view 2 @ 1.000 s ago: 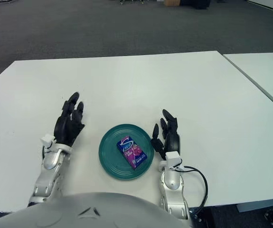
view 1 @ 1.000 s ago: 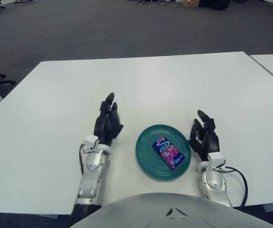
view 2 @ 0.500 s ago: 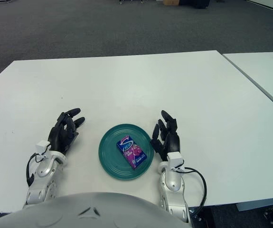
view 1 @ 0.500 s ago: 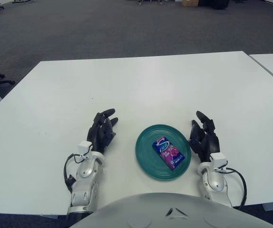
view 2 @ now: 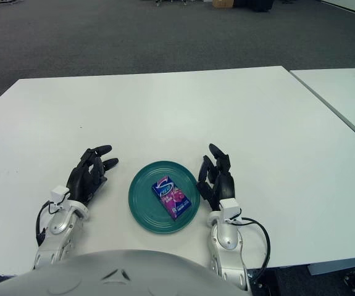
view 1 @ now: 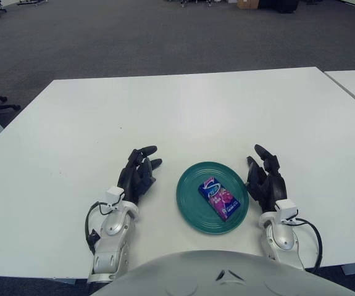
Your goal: Put the gum into the plate.
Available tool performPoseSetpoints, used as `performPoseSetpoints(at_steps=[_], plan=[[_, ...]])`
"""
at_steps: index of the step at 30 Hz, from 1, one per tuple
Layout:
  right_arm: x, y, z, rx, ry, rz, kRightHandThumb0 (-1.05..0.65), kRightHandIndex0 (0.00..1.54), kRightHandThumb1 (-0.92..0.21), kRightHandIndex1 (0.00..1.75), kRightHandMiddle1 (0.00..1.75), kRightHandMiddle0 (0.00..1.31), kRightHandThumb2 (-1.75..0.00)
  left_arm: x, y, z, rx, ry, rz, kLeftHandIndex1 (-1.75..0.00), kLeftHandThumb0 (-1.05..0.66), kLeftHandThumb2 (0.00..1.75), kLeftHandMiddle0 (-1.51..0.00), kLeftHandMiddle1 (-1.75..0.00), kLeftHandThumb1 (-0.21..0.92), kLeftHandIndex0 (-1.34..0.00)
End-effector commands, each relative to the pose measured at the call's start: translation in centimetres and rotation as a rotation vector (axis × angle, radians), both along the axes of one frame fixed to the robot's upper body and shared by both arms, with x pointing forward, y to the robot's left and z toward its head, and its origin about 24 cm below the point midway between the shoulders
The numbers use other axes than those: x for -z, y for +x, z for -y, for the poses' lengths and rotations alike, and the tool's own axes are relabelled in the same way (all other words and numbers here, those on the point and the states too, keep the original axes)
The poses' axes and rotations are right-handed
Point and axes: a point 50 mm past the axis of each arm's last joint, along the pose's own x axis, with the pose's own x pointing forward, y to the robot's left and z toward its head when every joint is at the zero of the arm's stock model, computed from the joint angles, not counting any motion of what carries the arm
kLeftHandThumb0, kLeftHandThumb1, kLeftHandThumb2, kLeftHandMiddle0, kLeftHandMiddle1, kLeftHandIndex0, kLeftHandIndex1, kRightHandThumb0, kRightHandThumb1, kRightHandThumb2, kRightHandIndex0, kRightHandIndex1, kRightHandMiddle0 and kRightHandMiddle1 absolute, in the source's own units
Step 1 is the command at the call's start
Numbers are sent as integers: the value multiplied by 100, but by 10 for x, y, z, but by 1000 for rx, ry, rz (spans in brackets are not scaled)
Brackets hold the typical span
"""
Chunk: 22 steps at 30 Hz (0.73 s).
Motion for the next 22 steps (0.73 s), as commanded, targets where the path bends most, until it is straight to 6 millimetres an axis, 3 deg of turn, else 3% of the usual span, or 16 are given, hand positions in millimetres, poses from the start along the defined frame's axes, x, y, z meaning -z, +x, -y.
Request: performPoseSetpoints(at_steps=[1, 8, 22], plan=[[19, -14, 4, 12, 12, -125, -67, 44, -92, 6, 67, 0, -90, 9, -6, 1, 36, 17, -35, -114, -75, 87, -42, -97, 92, -30], [19, -15, 7, 5, -6, -127, -66, 44, -92, 6, 65, 0, -91, 13, -25, 16, 43, 26, -54, -115, -77, 90, -45, -95, 92, -27], [16, -13, 9, -18, -59, -121, -65, 40, -92, 3, 63, 0, -91, 14, -27, 21, -24, 5, -41, -123, -82, 90, -43, -98, 92, -20]])
